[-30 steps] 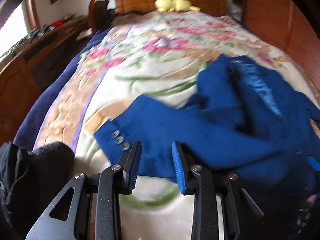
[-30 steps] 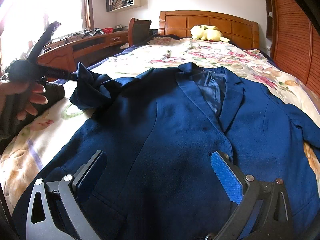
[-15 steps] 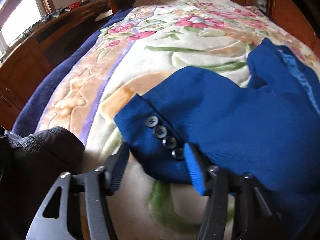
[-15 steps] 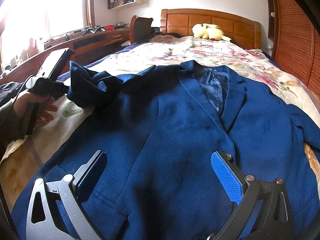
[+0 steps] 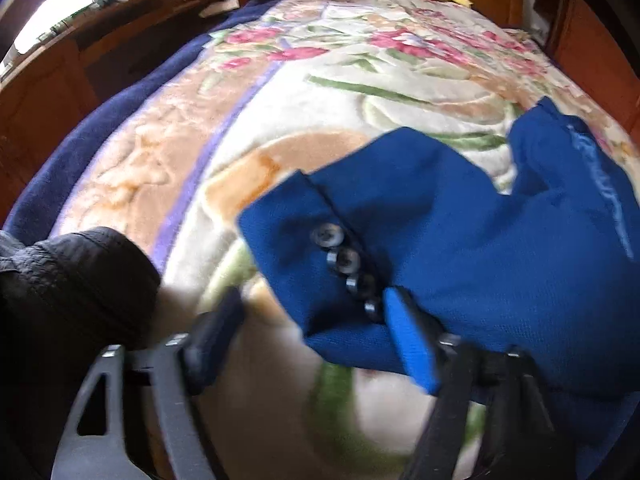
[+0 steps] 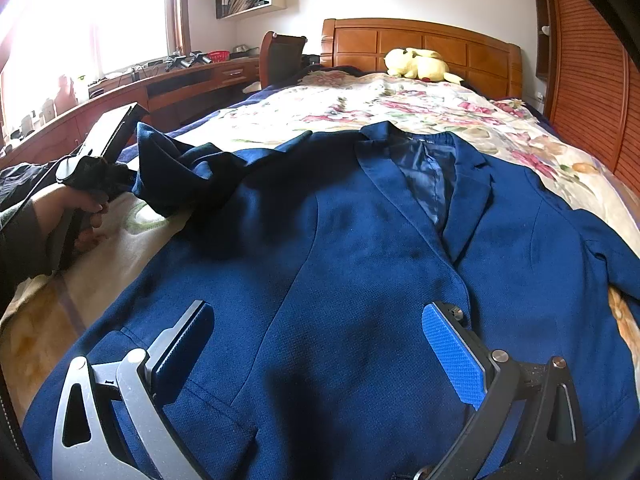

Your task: Fold large clothes

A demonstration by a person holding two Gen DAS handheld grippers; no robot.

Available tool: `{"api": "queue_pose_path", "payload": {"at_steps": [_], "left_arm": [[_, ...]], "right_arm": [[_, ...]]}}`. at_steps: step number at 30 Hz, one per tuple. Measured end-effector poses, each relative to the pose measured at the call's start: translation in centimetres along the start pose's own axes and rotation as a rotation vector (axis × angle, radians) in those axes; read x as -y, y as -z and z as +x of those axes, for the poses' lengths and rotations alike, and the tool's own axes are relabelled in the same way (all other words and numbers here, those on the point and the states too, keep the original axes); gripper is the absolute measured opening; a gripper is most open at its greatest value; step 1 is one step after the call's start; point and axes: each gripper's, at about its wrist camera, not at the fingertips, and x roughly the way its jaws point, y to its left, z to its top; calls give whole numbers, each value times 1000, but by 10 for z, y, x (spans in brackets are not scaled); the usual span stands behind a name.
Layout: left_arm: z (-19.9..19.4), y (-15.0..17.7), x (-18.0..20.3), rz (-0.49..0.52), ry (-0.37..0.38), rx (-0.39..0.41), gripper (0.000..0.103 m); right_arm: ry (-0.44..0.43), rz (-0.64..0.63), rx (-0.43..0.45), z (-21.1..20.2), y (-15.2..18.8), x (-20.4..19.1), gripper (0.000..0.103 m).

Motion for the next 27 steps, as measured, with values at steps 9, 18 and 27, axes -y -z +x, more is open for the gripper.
{"api": "queue_pose_path", "payload": {"at_steps": [9, 18, 27], "left_arm": [[-56, -13, 48, 69, 4, 107, 8], [-169, -26, 150, 255, 137, 328, 8], [-215, -1, 216, 378, 286, 378, 8]], "right_arm": [[-2, 8, 11, -2, 0, 0, 103], [-1, 29, 9, -20, -1, 19, 103], [64, 100, 55, -56, -6, 67, 103]]}}
